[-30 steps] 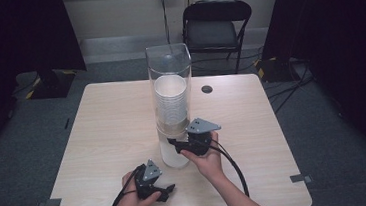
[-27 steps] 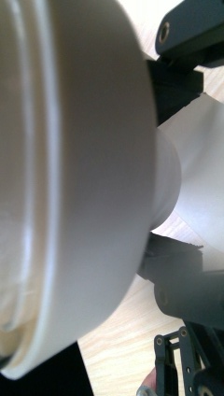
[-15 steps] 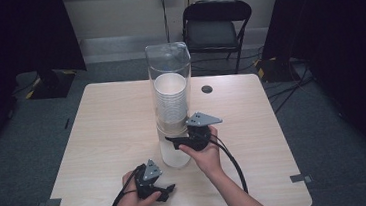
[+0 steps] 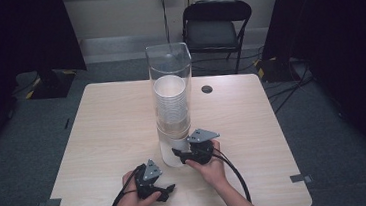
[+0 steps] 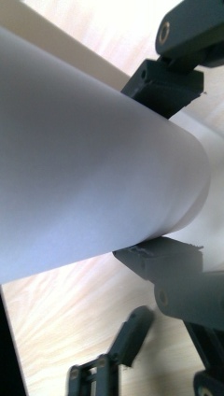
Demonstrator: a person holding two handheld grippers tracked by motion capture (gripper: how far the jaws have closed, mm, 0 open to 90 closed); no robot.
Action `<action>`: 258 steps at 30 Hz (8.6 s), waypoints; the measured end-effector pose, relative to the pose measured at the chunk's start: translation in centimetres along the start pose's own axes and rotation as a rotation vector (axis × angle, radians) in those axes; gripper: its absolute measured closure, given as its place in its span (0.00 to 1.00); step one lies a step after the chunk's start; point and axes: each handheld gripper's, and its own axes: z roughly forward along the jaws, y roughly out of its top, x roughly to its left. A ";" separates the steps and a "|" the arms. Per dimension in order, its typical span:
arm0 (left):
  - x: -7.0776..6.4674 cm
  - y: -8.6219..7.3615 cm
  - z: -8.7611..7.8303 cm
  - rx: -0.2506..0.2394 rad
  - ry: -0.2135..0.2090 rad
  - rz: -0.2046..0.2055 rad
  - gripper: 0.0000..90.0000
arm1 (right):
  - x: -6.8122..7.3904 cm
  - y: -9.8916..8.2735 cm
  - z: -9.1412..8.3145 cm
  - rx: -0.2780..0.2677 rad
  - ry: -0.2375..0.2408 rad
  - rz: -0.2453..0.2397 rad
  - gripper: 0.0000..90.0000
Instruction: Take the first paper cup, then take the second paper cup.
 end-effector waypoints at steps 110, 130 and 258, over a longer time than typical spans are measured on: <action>0.0 0.0 0.0 -0.008 -0.005 0.000 0.16 | -3.4 -3.1 -5.9 0.109 -0.115 0.080 0.24; 0.0 0.0 0.0 -0.007 -0.005 -0.001 0.16 | -1.4 -0.8 -4.3 0.099 -0.041 0.048 0.22; 0.1 0.0 0.1 -0.007 -0.003 0.005 0.15 | -1.4 -1.8 -3.3 0.086 -0.015 0.001 0.38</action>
